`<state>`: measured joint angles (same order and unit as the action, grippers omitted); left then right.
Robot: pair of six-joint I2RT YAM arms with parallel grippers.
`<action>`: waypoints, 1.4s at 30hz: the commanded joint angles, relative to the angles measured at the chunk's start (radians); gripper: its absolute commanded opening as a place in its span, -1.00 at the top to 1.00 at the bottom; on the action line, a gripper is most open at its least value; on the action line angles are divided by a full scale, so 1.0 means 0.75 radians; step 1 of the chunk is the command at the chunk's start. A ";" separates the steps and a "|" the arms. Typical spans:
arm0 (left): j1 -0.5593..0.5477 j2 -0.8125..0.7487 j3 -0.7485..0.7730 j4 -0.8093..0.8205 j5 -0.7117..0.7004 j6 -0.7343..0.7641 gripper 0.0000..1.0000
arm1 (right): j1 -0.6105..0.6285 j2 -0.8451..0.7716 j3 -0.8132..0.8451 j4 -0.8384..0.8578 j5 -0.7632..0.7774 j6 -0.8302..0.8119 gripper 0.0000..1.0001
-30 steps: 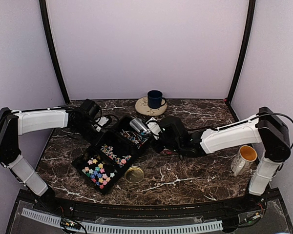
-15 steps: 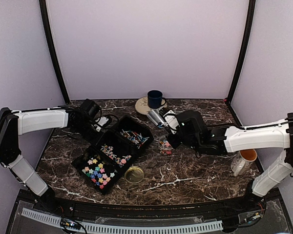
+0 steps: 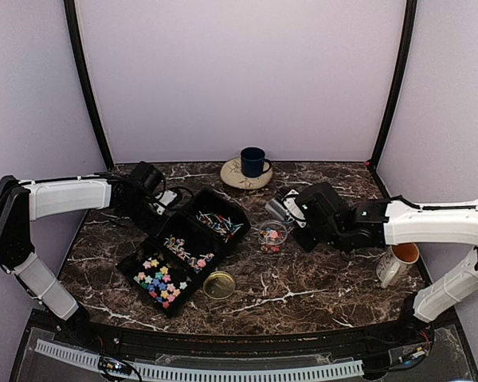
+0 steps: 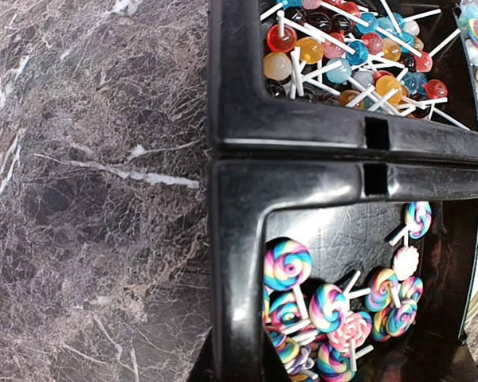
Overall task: Pack the candies
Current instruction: Place the fake candies in the packing box.
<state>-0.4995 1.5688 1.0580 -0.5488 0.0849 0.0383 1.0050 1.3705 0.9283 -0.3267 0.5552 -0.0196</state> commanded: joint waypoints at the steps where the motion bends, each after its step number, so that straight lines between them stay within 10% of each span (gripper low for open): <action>1: 0.005 -0.061 0.056 0.074 0.059 -0.027 1.00 | -0.007 0.028 0.104 -0.278 0.051 0.082 1.00; 42: 0.006 -0.055 0.058 0.074 0.059 -0.027 1.00 | 0.123 0.220 0.357 -0.706 0.098 0.062 1.00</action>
<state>-0.4995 1.5688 1.0580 -0.5488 0.0849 0.0383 1.0794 1.5272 1.1538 -0.8192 0.5823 0.0280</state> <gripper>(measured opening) 0.099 0.083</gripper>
